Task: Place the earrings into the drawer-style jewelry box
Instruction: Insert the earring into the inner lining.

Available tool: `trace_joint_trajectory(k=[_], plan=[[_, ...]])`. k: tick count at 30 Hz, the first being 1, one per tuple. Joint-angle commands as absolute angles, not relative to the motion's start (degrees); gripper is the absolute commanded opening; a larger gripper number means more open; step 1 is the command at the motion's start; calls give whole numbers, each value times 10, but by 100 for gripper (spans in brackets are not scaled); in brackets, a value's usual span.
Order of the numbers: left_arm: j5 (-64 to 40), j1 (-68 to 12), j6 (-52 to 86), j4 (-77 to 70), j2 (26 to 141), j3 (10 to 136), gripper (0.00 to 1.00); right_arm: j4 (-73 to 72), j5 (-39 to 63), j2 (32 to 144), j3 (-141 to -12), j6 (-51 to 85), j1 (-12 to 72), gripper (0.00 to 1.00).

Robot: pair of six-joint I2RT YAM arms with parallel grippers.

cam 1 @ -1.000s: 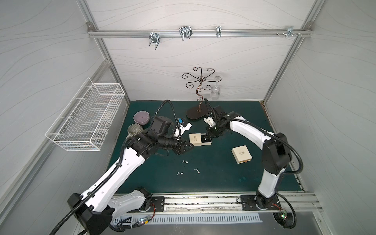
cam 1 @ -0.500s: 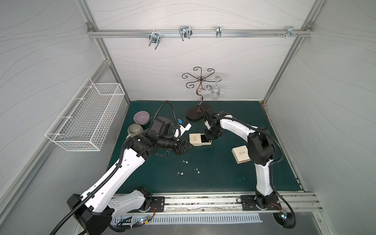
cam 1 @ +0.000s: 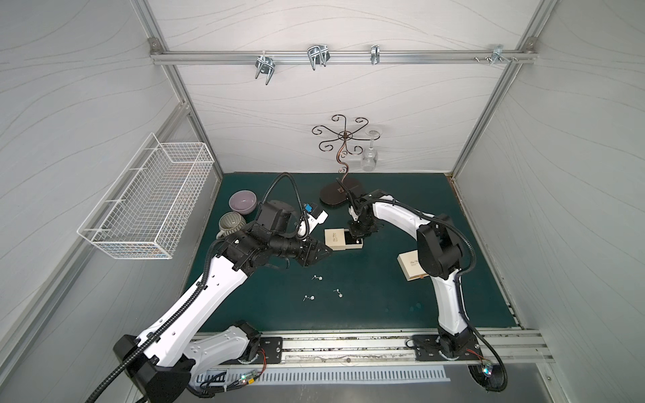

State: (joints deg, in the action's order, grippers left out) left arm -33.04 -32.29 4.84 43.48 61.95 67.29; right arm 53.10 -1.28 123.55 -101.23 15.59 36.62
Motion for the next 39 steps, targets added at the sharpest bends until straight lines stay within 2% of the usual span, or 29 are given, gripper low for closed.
trace_joint_trajectory(k=[1,33,39], plan=[[-335,-320,37,417,610,674,35,552,-17,1252,-1030,154,362,11],[-338,-318,35,410,604,667,35,549,-32,1292,-1052,154,366,13],[-337,-318,36,410,600,664,35,544,-21,1299,-1051,155,368,17]])
